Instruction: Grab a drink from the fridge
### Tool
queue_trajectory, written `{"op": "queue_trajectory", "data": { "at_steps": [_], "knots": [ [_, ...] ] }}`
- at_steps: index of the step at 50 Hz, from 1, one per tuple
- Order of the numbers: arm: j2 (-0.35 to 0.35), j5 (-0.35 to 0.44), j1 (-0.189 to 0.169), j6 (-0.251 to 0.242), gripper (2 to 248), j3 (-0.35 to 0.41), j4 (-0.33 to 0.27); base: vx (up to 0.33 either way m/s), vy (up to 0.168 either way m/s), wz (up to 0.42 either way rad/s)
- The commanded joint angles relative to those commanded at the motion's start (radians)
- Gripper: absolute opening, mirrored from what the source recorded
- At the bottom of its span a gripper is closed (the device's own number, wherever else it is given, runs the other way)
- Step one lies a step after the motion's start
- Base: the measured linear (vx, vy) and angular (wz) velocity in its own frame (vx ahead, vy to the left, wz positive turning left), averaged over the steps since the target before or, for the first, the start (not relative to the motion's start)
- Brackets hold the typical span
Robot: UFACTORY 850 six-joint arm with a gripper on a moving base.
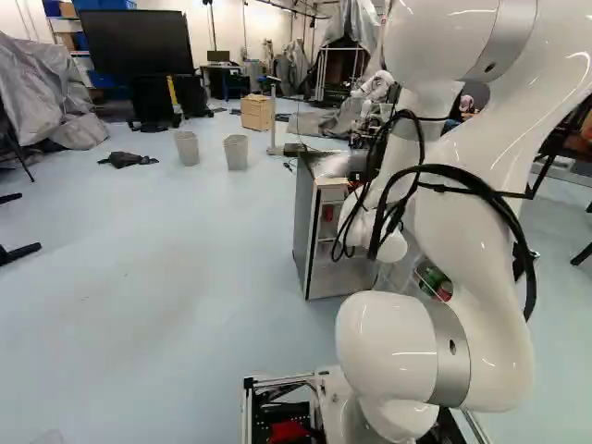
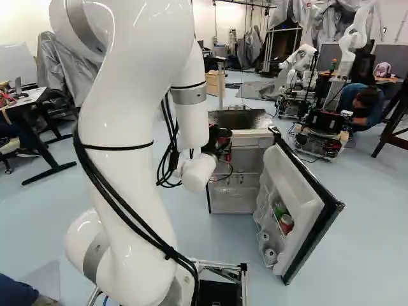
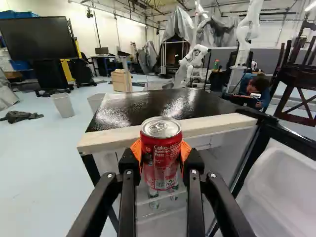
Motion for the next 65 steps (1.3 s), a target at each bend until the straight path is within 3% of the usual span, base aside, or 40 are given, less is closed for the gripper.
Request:
{"op": "queue_trajectory", "data": {
  "at_steps": [65],
  "knots": [
    [0.116,-0.260,0.017,0.000,95,-0.055,0.000,0.000,0.000,0.000]
  ]
}}
